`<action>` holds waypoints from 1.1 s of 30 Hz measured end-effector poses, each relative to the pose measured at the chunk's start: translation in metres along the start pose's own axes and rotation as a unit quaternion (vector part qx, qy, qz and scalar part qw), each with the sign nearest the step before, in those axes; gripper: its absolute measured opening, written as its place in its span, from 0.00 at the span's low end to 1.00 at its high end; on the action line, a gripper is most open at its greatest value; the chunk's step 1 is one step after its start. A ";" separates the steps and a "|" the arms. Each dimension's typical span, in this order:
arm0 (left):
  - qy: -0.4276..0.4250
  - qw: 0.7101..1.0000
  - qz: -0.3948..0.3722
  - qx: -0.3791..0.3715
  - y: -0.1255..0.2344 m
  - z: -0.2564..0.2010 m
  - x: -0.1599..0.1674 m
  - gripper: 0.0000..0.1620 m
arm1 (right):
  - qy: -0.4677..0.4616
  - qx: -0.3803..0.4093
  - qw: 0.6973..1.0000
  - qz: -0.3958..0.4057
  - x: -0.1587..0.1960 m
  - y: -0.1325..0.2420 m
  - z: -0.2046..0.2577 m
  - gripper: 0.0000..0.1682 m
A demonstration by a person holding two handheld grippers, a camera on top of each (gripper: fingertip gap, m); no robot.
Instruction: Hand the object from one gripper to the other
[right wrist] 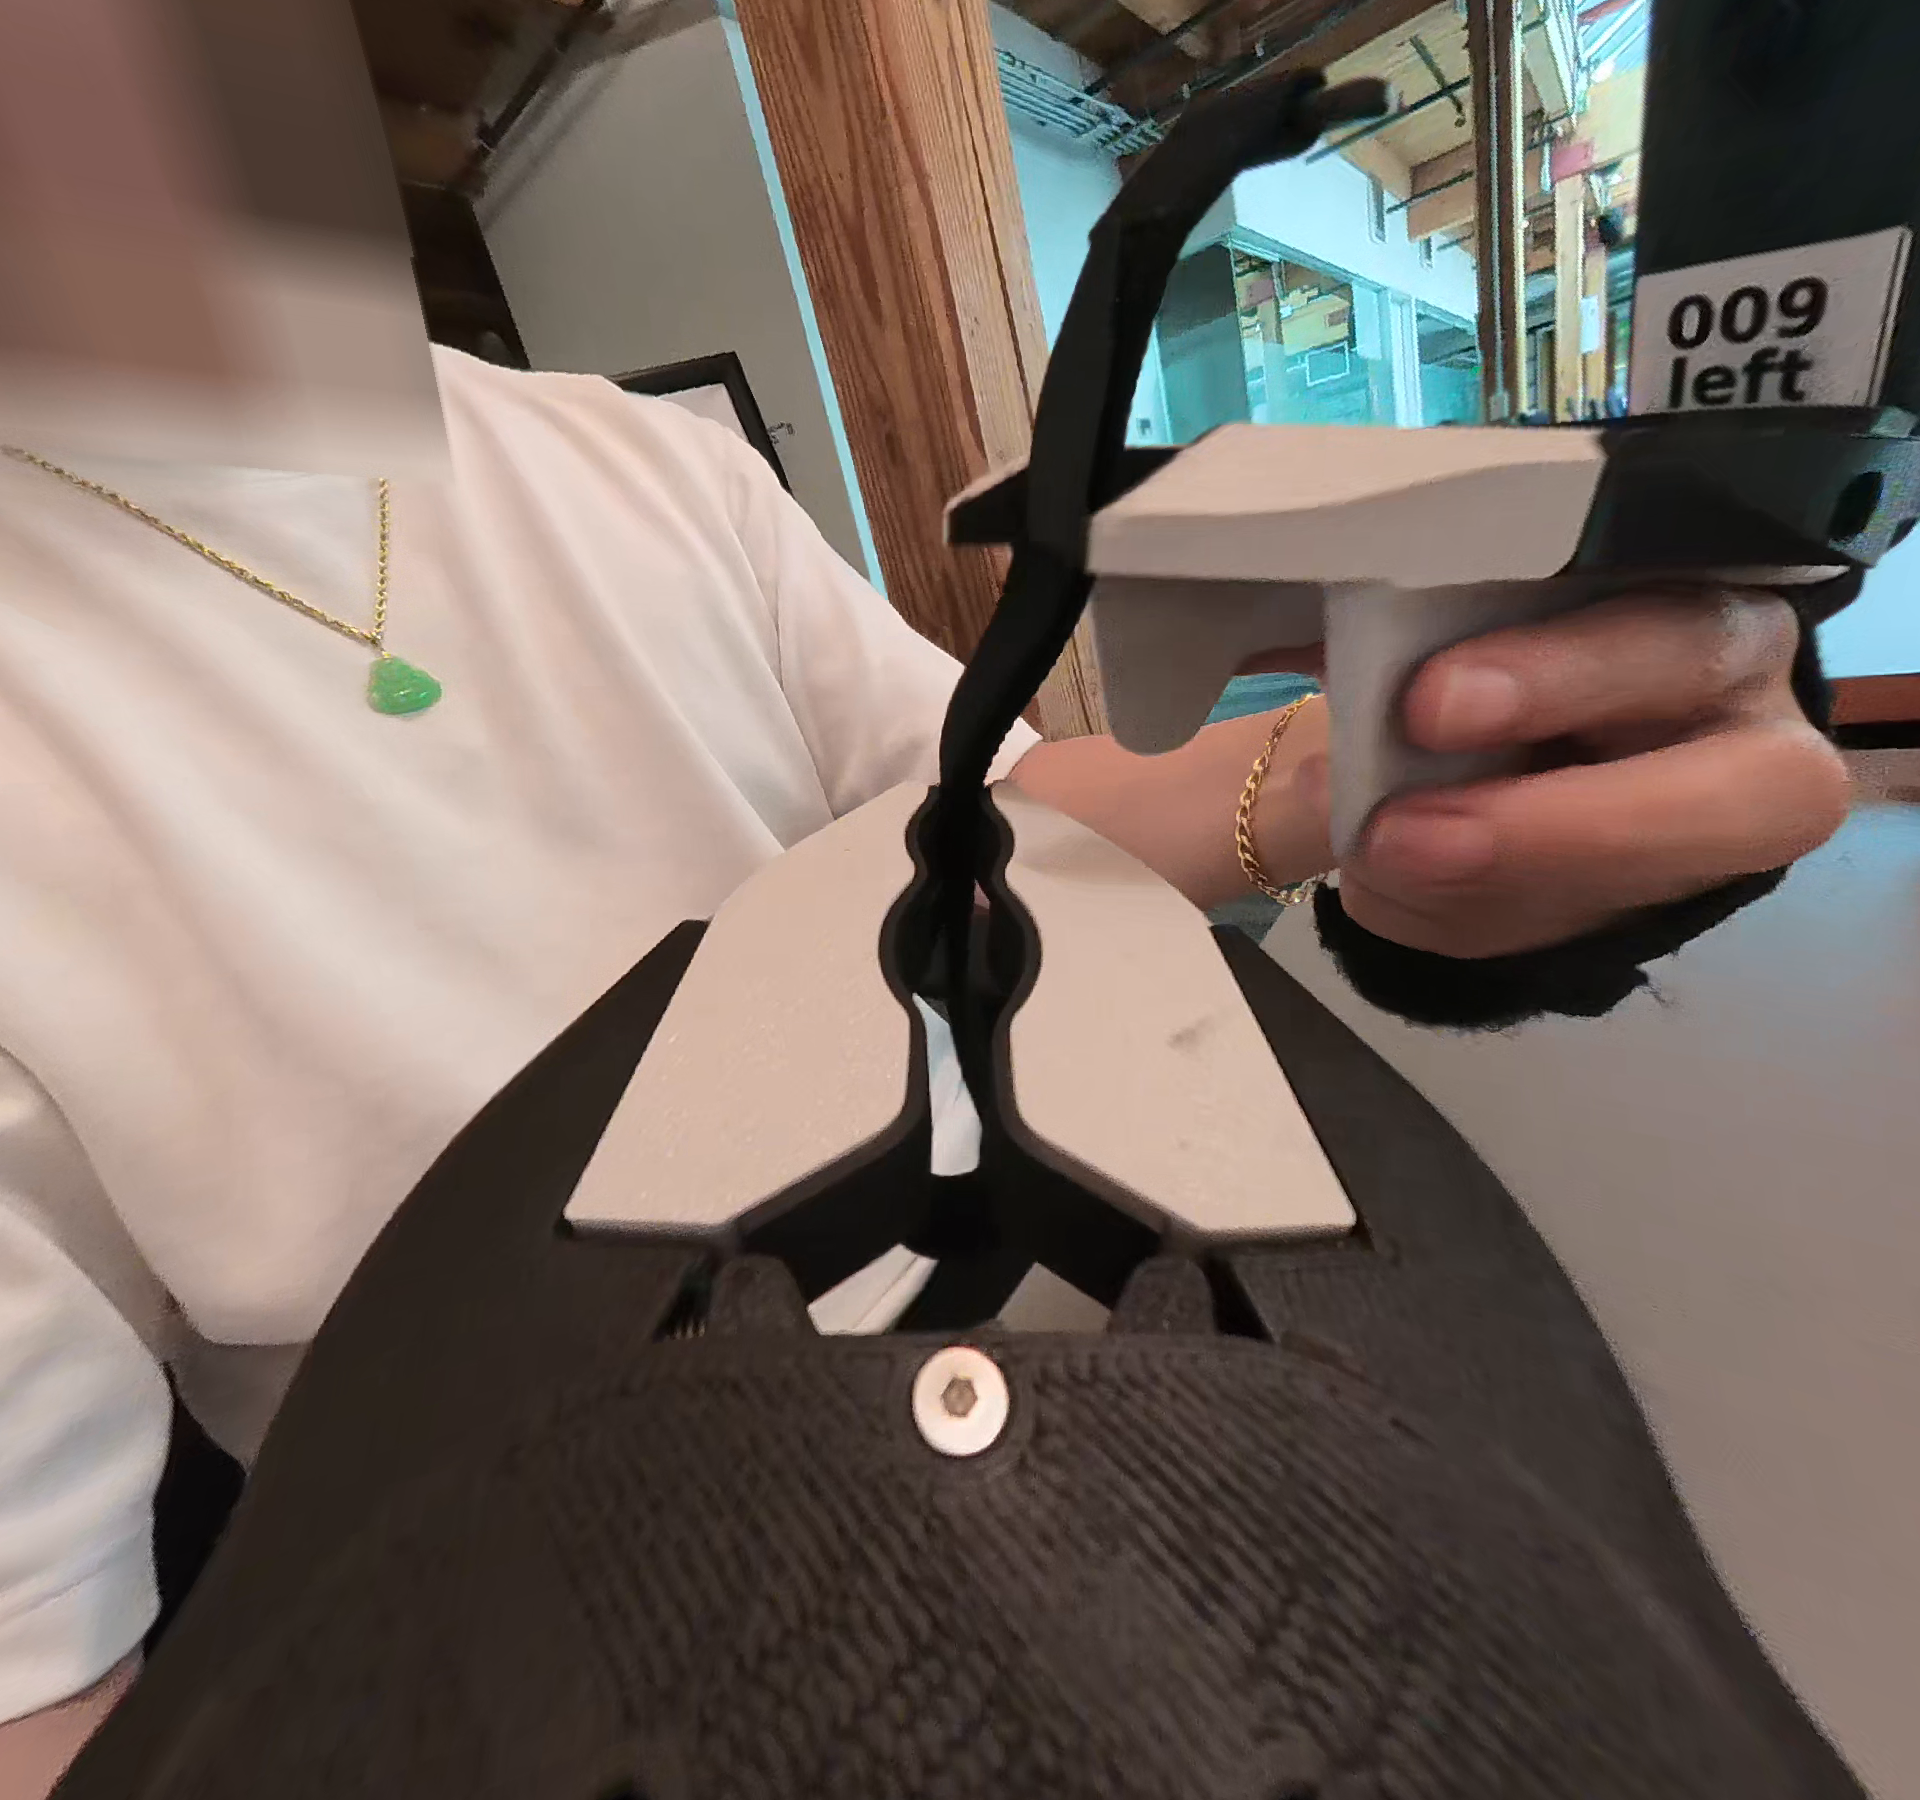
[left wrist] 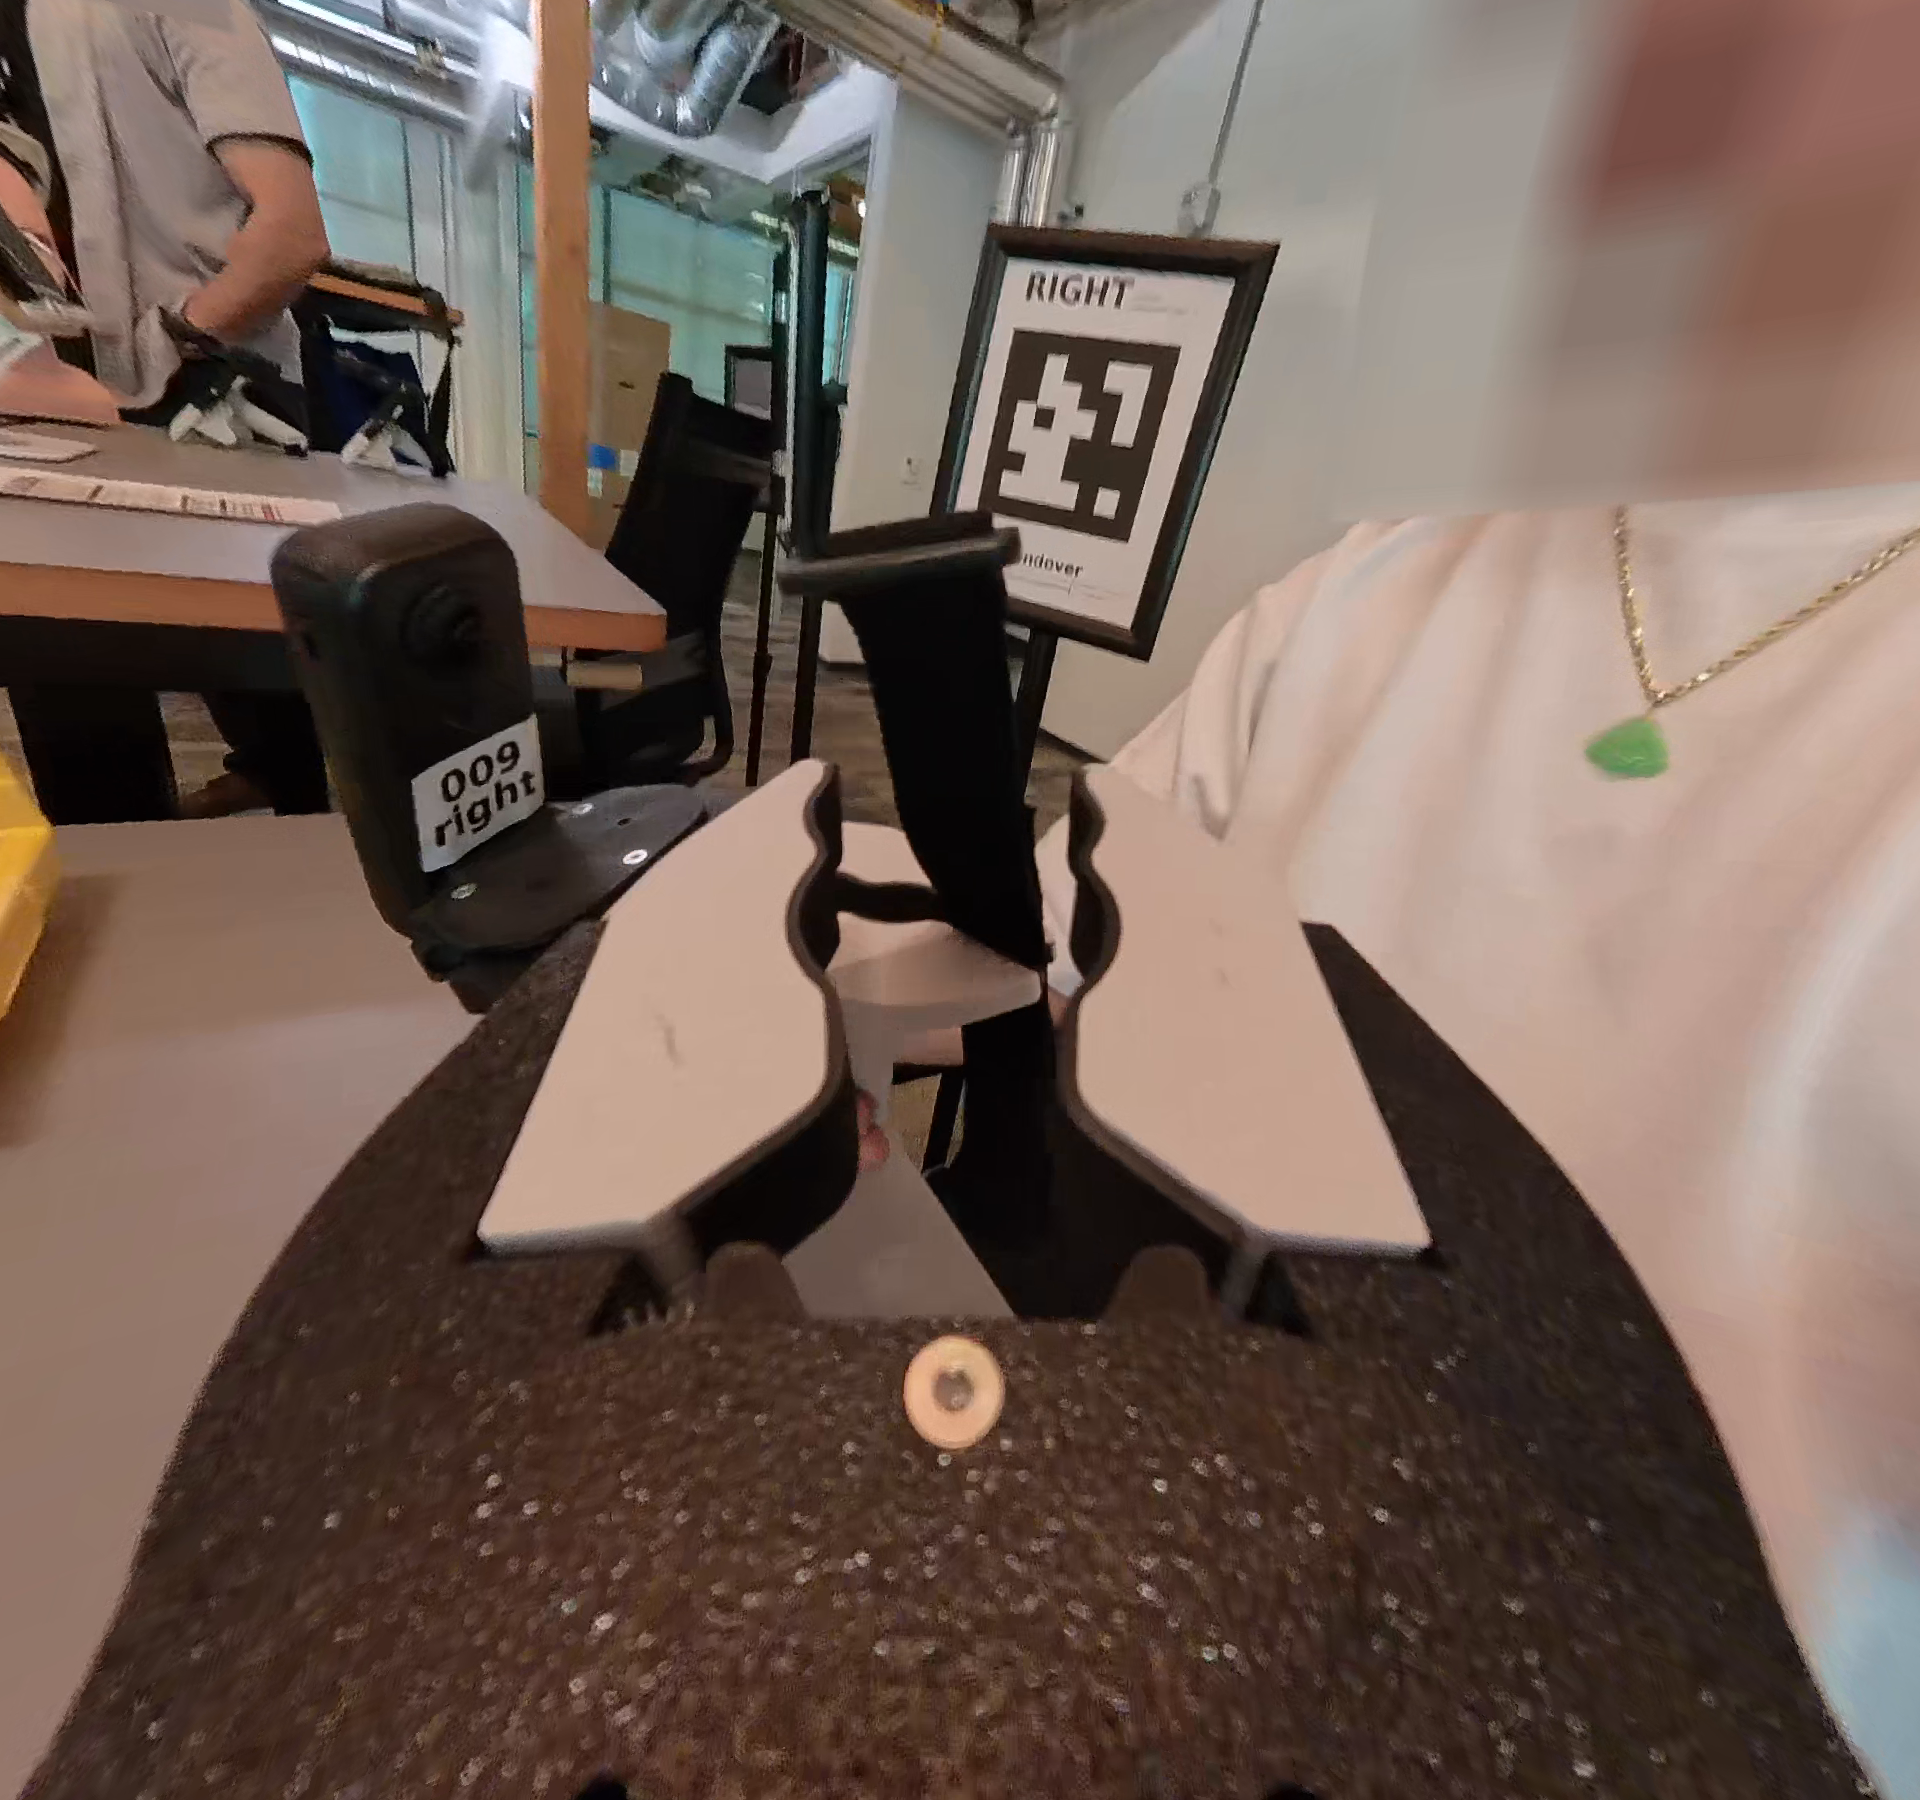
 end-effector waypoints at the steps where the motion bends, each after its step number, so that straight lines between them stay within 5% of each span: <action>1: -0.003 1.000 0.011 -0.002 -0.002 0.000 0.002 0.23 | -0.005 -0.006 1.000 -0.002 0.000 0.000 0.000 0.03; 8: -0.007 1.000 0.015 -0.015 -0.002 0.002 0.004 0.14 | -0.007 0.032 0.999 -0.003 0.001 0.003 -0.007 0.03; 12: -0.011 0.994 0.009 -0.111 0.005 0.012 -0.002 0.14 | 0.043 0.191 0.980 -0.023 -0.008 0.019 -0.019 0.25; 14: -0.012 0.981 0.013 -0.193 0.012 0.020 -0.008 0.14 | 0.102 0.277 0.955 -0.007 -0.015 0.028 -0.020 0.37; 16: -0.016 0.960 0.013 -0.280 0.019 0.027 -0.014 0.14 | 0.154 0.374 0.914 0.005 -0.024 0.035 -0.022 0.39; 25: 0.025 0.865 -0.002 -0.500 0.033 0.040 -0.030 0.14 | 0.243 0.595 0.763 0.070 -0.033 0.043 -0.038 0.30; 28: -0.024 0.892 0.001 -0.451 0.021 0.033 -0.036 0.14 | 0.237 0.552 0.791 0.117 -0.023 0.033 -0.041 0.30; 33: -0.048 0.925 0.005 -0.377 0.016 0.026 -0.037 0.14 | 0.157 0.468 0.869 0.034 -0.026 0.038 -0.032 0.29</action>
Point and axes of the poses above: each gripper's, where its closed fingertips meet, y back along the fingers, x out of its underside, z = x × y across the jaws, the point moved 6 cm from there along y, back along the fingers, and after that the axes turned 8 degrees about z, right-handed, at the moved point
